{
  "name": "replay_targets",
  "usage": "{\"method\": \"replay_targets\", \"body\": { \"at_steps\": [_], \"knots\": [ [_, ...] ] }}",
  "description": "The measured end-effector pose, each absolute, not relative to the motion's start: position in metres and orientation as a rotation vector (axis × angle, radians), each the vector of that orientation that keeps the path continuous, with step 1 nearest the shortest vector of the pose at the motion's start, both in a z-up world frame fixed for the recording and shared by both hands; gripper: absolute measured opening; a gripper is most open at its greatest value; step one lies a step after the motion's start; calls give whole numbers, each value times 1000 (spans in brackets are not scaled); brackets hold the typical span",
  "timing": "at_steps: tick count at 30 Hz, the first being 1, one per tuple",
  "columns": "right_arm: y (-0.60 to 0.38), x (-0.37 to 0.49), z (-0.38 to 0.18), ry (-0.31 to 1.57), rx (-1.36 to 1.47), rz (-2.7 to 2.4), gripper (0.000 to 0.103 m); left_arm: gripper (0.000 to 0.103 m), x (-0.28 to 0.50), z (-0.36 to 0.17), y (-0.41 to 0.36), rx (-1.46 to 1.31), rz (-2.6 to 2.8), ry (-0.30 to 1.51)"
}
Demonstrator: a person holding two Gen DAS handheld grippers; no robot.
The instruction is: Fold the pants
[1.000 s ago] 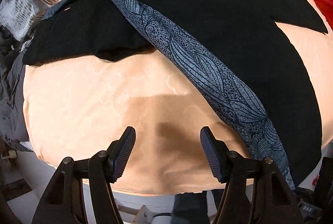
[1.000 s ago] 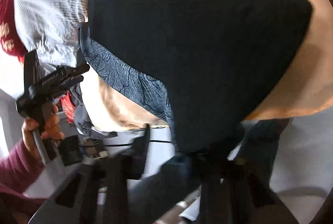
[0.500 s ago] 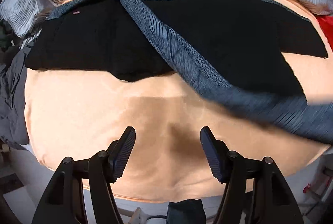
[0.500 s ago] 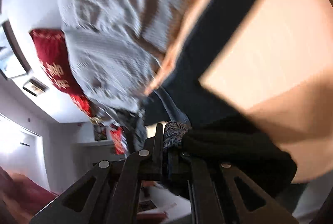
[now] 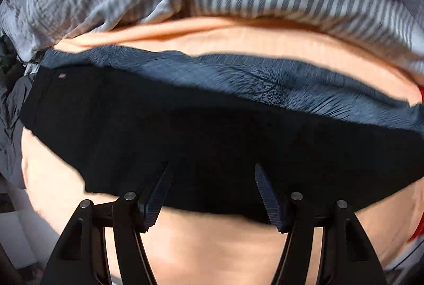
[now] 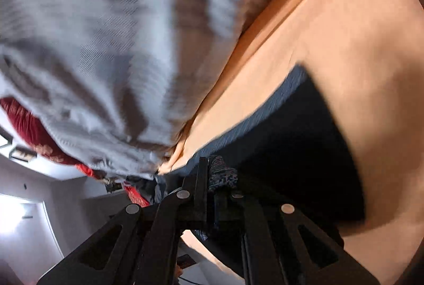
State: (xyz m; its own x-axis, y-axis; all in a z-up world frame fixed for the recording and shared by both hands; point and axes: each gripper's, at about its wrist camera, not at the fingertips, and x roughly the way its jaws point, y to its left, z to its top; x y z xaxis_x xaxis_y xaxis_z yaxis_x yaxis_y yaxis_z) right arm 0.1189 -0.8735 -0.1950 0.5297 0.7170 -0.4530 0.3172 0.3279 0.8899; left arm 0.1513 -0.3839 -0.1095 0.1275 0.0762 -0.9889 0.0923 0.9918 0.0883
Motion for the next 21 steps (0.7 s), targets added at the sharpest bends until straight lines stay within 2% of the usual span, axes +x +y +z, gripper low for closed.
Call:
{"method": "replay_targets", "body": {
  "at_steps": [2,7,9,11,12,13,14,15,18,20,21],
  "knots": [
    [-880,136,-204,1074,1234,298,7,66,163,-117,-394,133,9,1446],
    [-890,156,-221,1151,1190,230,7,66,186,-137,-417,144,29,1475],
    [-894,157,-217,1172,1166,221,10,66,190,-142,-422,159,31,1477],
    [-896,157,-212,1183,1165,221,20,66,190,-144,-428,180,32,1482],
    [-898,156,-208,1180,1156,209,44,66,191,-145,-429,188,33,1482],
    [-904,153,-201,1160,1132,173,76,66,192,-146,-431,196,31,1482],
    [-913,148,-195,1130,1121,151,84,68,193,-148,-433,207,31,1481],
    [-921,143,-187,1078,1132,141,84,75,194,-148,-434,221,41,1479],
    [-933,128,-173,1032,1176,148,83,77,195,-142,-436,210,49,1469],
    [-927,121,-166,1037,1164,191,72,77,195,-135,-438,185,34,1454],
    [-920,119,-164,1056,1142,219,62,77,200,-133,-442,188,25,1447]
  ]
}}
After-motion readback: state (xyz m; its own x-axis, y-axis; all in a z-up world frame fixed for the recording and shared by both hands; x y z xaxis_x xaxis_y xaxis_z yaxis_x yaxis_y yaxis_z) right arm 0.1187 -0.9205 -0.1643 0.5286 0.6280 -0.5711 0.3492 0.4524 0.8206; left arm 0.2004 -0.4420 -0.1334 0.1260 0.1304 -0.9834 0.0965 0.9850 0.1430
